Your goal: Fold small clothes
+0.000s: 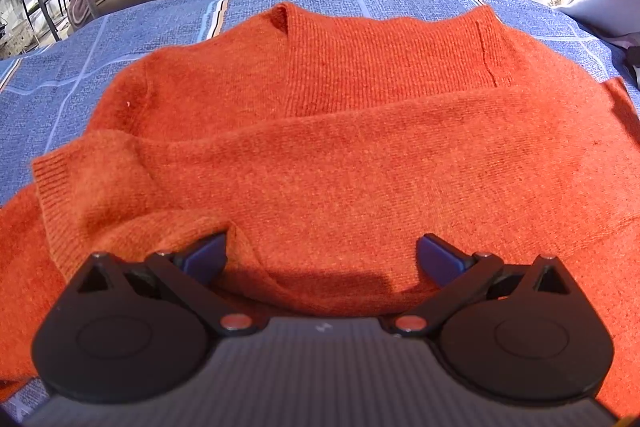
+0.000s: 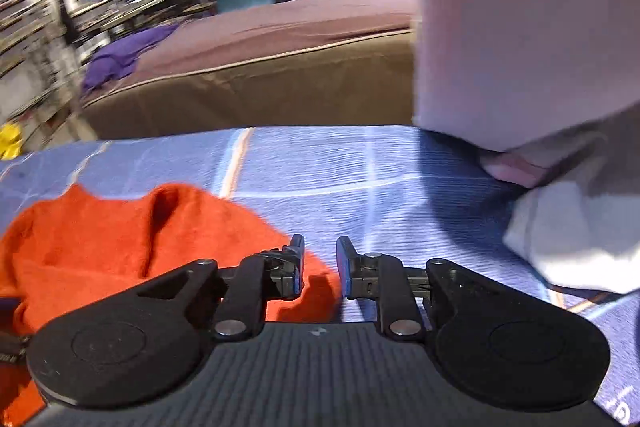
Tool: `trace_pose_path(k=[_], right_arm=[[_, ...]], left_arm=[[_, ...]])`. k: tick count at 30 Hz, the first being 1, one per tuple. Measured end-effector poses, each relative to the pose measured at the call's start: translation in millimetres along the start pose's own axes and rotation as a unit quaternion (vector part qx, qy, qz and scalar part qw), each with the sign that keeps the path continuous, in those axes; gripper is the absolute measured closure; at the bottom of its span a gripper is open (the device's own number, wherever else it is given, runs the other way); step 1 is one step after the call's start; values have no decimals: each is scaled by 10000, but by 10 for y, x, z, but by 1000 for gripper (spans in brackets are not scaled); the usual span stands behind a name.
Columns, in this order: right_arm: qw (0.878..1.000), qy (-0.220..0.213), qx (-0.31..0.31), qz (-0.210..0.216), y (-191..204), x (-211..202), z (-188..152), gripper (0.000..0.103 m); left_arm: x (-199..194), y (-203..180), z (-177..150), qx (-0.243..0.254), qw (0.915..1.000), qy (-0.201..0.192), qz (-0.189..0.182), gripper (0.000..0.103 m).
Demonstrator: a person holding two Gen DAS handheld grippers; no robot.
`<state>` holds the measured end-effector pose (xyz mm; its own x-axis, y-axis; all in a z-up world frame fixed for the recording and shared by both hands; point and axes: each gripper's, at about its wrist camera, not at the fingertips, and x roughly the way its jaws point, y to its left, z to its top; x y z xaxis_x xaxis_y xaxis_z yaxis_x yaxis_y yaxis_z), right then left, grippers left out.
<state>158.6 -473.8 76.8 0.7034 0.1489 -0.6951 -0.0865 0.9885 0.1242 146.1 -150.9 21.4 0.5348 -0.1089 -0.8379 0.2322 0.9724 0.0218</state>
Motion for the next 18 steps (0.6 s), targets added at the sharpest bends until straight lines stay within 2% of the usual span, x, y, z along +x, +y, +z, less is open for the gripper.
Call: trace_pose_path(k=[2, 4, 5, 8, 11, 12, 13, 14, 15, 18], right_arm=[[9973, 147, -533, 480, 261, 36, -80, 65], [9902, 586, -772, 1005, 403, 108, -223, 64], [9875, 881, -893, 952, 466, 173, -303, 65], [9843, 1287, -1210, 13, 534, 239, -523, 65], [9847, 1375, -885, -596, 397, 137, -631, 62], [9843, 1391, -787, -747, 370, 88, -636, 44], [9846, 1323, -703, -898, 350, 9, -630, 37], [9849, 1213, -689, -1030, 364, -94, -648, 35], [9854, 1109, -765, -1038, 432, -167, -654, 32], [9911, 832, -940, -449, 639, -309, -705, 33]], left_arm=[[1, -1, -4, -1, 10000, -5, -5, 0], [1, -2, -4, 2, 10000, -3, -4, 0], [-1, 2, -2, 5, 10000, 1, -10, 0], [0, 11, 1, 6, 10000, -2, -25, 0], [2, -1, -14, 47, 10000, -44, -8, 0], [3, -8, -20, 64, 10000, -57, 7, 0], [3, -15, -22, 73, 9999, -65, 23, 0], [2, -19, -23, 70, 9999, -69, 36, 0], [3, -21, -23, 61, 9999, -72, 46, 0], [3, -30, -29, 69, 9999, -93, 70, 0]])
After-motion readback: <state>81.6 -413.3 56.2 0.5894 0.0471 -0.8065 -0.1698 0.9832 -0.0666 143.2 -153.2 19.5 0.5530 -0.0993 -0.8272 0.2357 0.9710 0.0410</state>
